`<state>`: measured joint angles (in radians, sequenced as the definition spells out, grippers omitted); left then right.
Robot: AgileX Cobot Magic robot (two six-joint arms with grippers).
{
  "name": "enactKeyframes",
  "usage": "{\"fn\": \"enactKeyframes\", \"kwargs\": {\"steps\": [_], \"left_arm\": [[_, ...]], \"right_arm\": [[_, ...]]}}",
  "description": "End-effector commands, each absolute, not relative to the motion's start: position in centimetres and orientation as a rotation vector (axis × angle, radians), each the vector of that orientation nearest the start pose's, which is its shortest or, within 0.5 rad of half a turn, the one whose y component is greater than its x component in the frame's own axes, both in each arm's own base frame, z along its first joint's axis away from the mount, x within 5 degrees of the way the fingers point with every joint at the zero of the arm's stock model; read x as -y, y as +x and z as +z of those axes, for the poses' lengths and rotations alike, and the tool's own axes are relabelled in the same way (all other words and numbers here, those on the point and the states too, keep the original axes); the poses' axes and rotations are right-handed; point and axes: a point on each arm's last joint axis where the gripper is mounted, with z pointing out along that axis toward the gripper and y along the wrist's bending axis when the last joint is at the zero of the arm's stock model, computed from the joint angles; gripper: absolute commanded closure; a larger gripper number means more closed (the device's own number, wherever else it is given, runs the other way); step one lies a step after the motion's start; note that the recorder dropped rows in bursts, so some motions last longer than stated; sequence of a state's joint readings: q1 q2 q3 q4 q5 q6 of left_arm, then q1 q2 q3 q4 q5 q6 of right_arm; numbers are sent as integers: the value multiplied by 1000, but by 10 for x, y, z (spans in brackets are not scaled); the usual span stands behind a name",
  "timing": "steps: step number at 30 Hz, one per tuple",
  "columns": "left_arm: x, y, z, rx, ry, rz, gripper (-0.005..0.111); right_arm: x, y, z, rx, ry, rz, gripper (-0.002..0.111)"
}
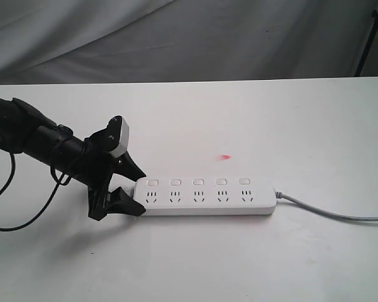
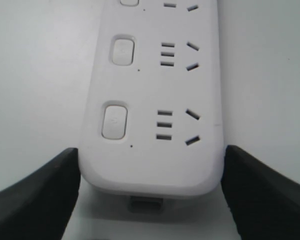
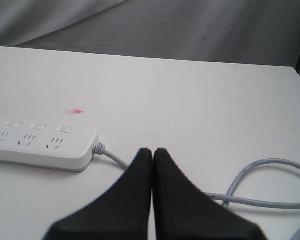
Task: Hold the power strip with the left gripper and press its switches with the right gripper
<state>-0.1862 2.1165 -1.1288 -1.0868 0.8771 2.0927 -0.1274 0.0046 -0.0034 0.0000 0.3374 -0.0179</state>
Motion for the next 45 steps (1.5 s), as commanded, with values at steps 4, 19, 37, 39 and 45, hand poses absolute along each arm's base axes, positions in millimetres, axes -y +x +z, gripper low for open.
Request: {"fn": "enactKeyframes", "kwargs": {"steps": [4, 19, 37, 39, 45], "left_arm": [[131, 349, 95, -1903, 1648, -751, 106], [133, 350, 98, -1938, 1560, -802, 26], [139, 339, 150, -1858, 1516, -948, 58], [139, 336, 164, -1818, 1525, -944, 70], [138, 329, 203, -1724, 1543, -863, 107]], "right_arm": [[7, 53, 183, -1820, 94, -114, 108], [7, 53, 183, -1820, 94, -114, 108], [7, 53, 183, -1820, 95, -112, 108], [7, 53, 183, -1820, 95, -112, 108], [7, 53, 183, -1820, 95, -112, 108]]}}
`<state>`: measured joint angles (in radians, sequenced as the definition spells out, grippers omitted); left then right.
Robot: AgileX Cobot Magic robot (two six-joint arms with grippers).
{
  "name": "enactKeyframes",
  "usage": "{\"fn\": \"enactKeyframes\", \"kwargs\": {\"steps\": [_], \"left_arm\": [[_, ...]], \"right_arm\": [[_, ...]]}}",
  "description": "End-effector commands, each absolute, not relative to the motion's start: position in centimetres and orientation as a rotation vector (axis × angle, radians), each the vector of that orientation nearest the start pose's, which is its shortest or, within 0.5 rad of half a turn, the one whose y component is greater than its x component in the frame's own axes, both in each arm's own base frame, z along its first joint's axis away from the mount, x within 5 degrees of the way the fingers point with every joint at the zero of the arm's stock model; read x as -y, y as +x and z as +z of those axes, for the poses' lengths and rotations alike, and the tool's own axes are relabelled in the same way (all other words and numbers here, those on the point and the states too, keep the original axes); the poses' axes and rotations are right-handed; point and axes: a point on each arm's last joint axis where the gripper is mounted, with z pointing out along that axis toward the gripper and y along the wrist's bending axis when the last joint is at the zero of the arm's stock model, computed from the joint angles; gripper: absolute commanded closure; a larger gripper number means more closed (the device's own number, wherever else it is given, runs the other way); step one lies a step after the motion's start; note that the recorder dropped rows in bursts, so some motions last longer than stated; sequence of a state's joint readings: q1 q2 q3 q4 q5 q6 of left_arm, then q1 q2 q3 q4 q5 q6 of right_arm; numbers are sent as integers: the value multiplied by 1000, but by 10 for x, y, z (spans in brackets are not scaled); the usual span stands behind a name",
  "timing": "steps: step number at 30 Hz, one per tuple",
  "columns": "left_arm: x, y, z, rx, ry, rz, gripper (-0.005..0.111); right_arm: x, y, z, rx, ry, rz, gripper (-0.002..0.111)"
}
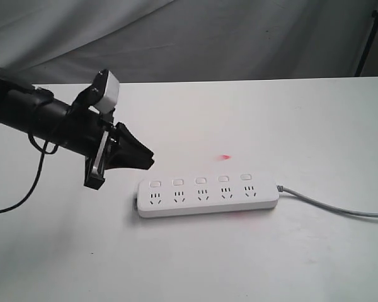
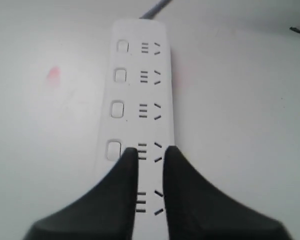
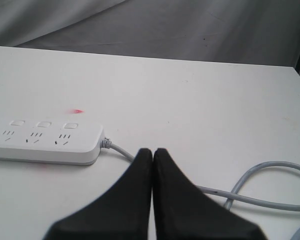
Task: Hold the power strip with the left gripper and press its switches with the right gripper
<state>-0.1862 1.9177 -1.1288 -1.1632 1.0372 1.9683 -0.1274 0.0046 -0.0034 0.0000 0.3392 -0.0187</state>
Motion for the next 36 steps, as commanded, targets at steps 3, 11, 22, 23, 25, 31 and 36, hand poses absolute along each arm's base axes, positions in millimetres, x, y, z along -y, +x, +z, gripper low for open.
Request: {"fn": "enactKeyframes", "kwargs": {"steps": [3, 11, 22, 23, 25, 31, 36], "left_arm": [[137, 324, 220, -1711, 1523, -841, 107], [138, 318, 271, -1798, 1149, -932, 107], [134, 295, 326, -1712, 1010, -955, 107], [134, 293, 329, -1702, 1014, -954, 107], [133, 289, 334, -1686, 1018, -946, 107], [133, 291, 333, -1692, 1005, -940, 107], [133, 291, 333, -1692, 1005, -940, 107]], "right_arm": [[7, 53, 183, -1820, 95, -112, 108], [7, 53, 183, -1820, 95, -112, 108], [7, 53, 183, -1820, 95, -112, 108], [7, 53, 183, -1820, 95, -112, 108], [7, 53, 183, -1820, 95, -112, 108], [7, 53, 183, -1820, 95, -112, 108], [7, 53, 183, -1820, 95, -112, 108]]}}
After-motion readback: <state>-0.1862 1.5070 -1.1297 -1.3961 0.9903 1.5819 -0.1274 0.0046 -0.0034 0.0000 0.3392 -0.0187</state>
